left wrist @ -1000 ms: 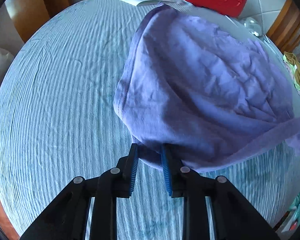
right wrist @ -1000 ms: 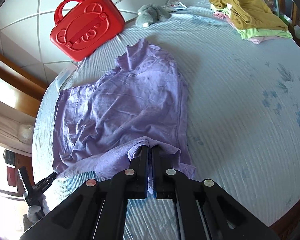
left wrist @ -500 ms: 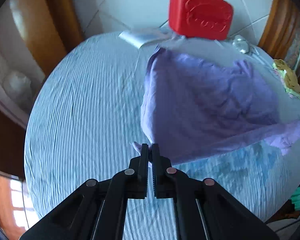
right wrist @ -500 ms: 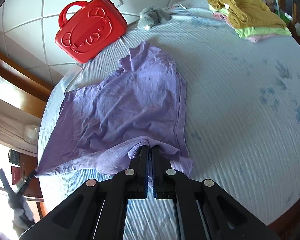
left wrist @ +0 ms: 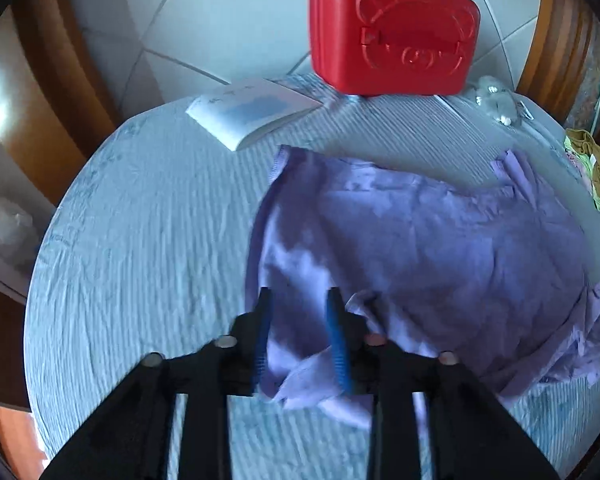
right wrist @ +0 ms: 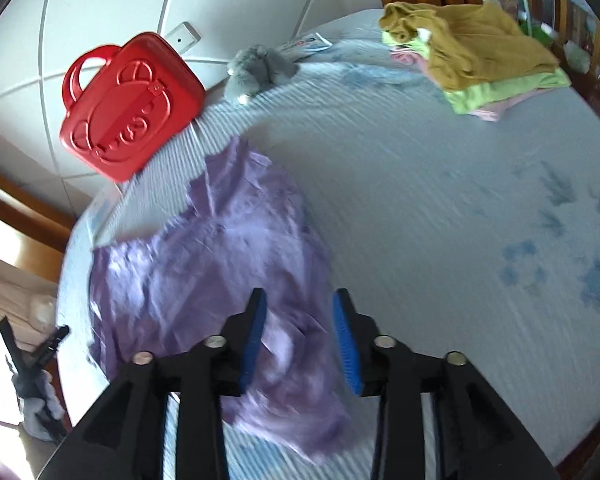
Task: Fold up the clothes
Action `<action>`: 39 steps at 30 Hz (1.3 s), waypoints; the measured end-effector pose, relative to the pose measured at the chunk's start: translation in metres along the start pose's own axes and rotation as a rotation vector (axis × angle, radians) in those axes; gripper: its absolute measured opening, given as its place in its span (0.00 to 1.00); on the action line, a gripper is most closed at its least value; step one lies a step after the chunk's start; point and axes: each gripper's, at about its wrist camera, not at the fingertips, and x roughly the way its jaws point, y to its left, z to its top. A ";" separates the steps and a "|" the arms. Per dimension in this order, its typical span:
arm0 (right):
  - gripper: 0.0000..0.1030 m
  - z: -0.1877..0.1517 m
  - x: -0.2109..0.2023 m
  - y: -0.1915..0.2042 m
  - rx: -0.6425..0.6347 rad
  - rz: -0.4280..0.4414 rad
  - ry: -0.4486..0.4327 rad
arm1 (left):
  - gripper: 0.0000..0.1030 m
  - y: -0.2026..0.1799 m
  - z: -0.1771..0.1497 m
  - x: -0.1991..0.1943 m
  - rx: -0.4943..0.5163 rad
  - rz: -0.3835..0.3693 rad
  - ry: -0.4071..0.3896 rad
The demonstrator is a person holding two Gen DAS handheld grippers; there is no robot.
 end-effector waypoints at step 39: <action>0.16 -0.144 0.017 -0.012 -0.272 -0.265 0.418 | 0.08 0.031 -0.114 0.025 -0.065 -0.024 0.254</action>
